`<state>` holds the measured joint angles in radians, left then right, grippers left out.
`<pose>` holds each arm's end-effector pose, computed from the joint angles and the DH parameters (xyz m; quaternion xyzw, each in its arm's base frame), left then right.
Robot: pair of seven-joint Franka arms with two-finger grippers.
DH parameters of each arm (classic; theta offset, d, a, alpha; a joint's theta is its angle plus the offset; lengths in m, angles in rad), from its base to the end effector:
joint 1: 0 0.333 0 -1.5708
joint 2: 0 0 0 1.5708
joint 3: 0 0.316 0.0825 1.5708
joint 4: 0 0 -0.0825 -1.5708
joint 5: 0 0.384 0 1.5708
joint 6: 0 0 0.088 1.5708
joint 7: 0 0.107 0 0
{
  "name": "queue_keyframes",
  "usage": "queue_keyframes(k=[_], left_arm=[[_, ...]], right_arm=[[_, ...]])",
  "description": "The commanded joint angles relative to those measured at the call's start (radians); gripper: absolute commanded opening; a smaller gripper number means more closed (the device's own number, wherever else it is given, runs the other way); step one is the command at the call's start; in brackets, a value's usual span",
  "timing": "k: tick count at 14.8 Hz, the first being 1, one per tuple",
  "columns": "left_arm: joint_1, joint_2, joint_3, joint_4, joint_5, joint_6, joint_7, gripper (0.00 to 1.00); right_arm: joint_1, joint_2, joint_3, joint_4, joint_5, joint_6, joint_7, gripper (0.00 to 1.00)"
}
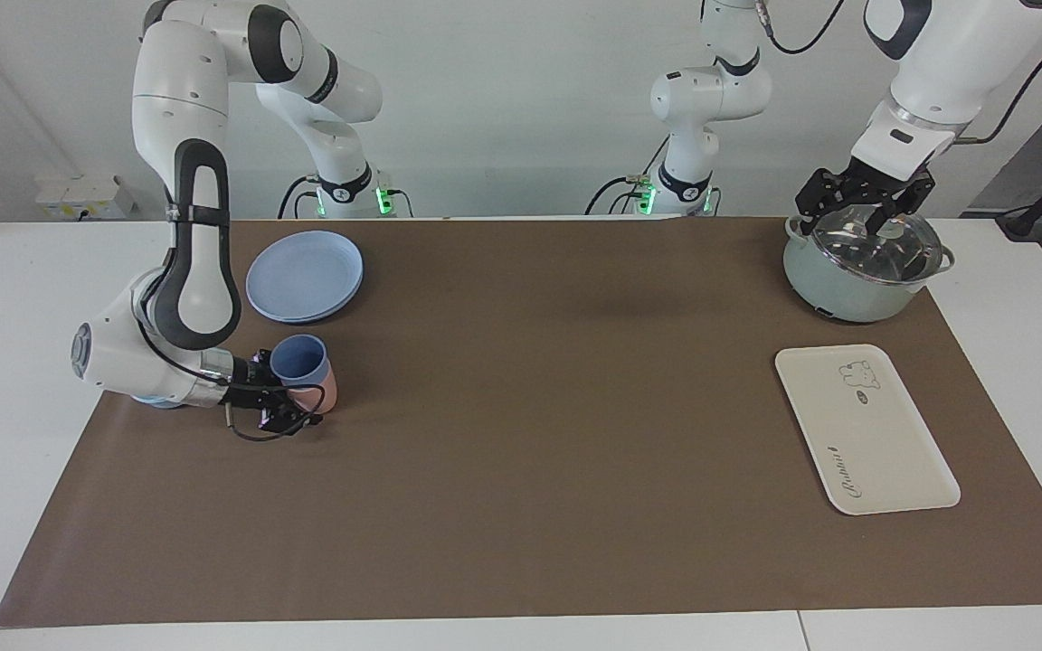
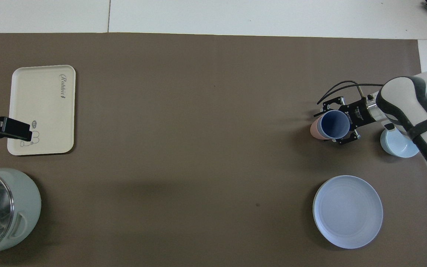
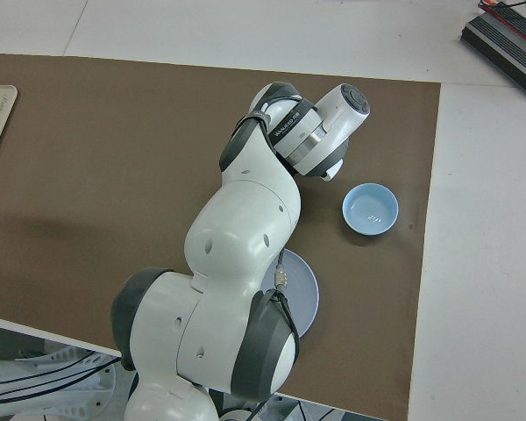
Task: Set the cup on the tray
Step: 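Close the right gripper on the rim of the stacked cups, then lift the stacked cups with the right gripper toward the table center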
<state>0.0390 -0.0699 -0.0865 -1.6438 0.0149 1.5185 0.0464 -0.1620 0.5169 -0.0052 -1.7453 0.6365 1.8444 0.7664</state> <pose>0.5259 -0.0250 0.6235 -0.9985 0.0465 0.0278 0.0105 0.6224 -0.0570 0.2640 -0.7648 0.5479 0.2695 0.2055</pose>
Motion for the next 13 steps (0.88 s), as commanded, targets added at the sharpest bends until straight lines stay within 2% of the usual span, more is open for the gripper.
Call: queue_keyframes(k=[1,2,3,4,5,9,13], left_arm=[[0.01,-0.022,-0.004,-0.025,-0.009,0.011,-0.005,1.0],[0.01,-0.024,-0.004,-0.025,-0.009,0.011,-0.005,1.0],[0.01,-0.022,-0.004,-0.025,-0.009,0.011,-0.005,1.0],[0.01,-0.022,-0.004,-0.025,-0.009,0.011,-0.006,1.0],[0.01,-0.022,-0.003,-0.025,-0.009,0.011,-0.005,1.0],[0.01,-0.024,-0.004,-0.025,-0.009,0.011,-0.005,1.0],[0.01,-0.024,-0.004,-0.025,-0.009,0.011,-0.005,1.0]], right_arm=[[-0.004,-0.049,0.004,-0.068,0.092,-0.007,0.016,0.91],[-0.002,-0.051,0.004,-0.069,0.124,-0.007,0.017,0.9],[-0.002,-0.052,0.005,-0.074,0.158,-0.01,0.019,0.72],[-0.002,-0.057,0.013,-0.076,0.193,-0.026,0.007,0.15],[-0.001,-0.066,0.025,-0.076,0.216,-0.028,0.017,0.0],[0.056,-0.141,0.033,-0.106,0.224,-0.022,0.068,0.0],[0.159,-0.216,0.033,-0.097,0.224,-0.011,0.238,0.0]])
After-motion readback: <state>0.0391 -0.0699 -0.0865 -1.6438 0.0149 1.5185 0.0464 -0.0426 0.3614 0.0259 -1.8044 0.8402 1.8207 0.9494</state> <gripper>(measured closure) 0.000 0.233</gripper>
